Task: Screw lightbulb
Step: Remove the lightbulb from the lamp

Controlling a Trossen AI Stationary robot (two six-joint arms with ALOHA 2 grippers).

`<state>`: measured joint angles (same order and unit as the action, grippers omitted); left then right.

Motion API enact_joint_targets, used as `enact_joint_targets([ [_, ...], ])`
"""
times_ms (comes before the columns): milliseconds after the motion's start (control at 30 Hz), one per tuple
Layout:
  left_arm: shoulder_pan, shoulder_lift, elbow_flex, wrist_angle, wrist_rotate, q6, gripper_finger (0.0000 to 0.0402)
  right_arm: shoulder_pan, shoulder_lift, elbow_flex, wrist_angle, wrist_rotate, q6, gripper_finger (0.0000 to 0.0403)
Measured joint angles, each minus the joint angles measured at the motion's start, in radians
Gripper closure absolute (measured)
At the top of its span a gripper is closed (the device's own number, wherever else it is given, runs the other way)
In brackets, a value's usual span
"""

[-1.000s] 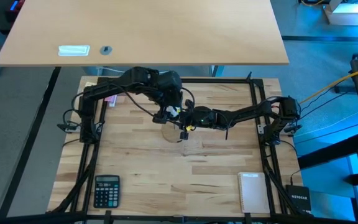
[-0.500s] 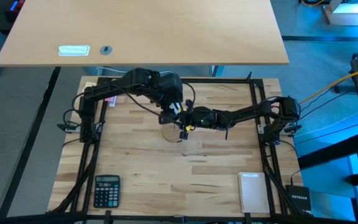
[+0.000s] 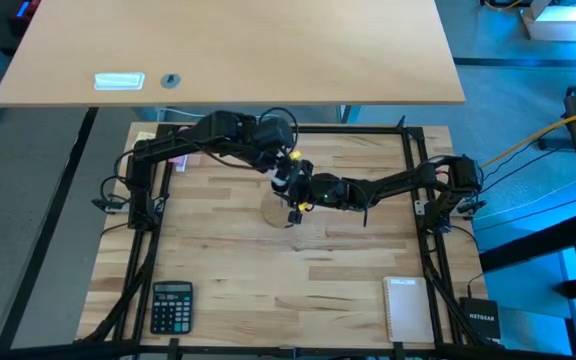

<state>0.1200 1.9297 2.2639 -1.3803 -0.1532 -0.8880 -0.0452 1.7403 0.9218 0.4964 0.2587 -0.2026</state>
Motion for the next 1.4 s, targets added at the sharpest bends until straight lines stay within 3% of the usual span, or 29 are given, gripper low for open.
enact_joint_targets([
  [167,0.000,0.000,0.000,0.000,-0.014,-0.038,0.0163,0.000,0.001,-0.001,0.008,-0.007,-0.010,0.0272],
  [533,0.039,-0.020,0.069,0.003,-0.041,0.271,0.0159,-0.003,-0.001,0.005,-0.024,-0.005,-0.012,0.0272],
  [700,0.075,-0.059,0.093,0.020,-0.052,0.385,0.0115,-0.001,-0.001,0.016,-0.033,-0.005,-0.014,0.0272],
  [867,0.082,-0.058,0.088,0.003,-0.024,0.612,0.0074,-0.001,-0.001,0.019,-0.049,-0.005,-0.009,0.0272],
  [1000,0.064,-0.066,0.092,-0.010,0.101,0.908,0.0067,-0.001,-0.001,0.021,-0.059,-0.010,-0.006,0.0272],
  [1133,0.035,-0.060,0.078,-0.024,0.128,1.196,0.0066,-0.001,-0.001,0.021,-0.061,-0.017,0.010,0.0272],
  [1400,0.036,-0.060,0.033,-0.018,0.122,1.378,0.0066,-0.001,-0.001,0.021,-0.063,-0.019,0.023,0.0272],
])
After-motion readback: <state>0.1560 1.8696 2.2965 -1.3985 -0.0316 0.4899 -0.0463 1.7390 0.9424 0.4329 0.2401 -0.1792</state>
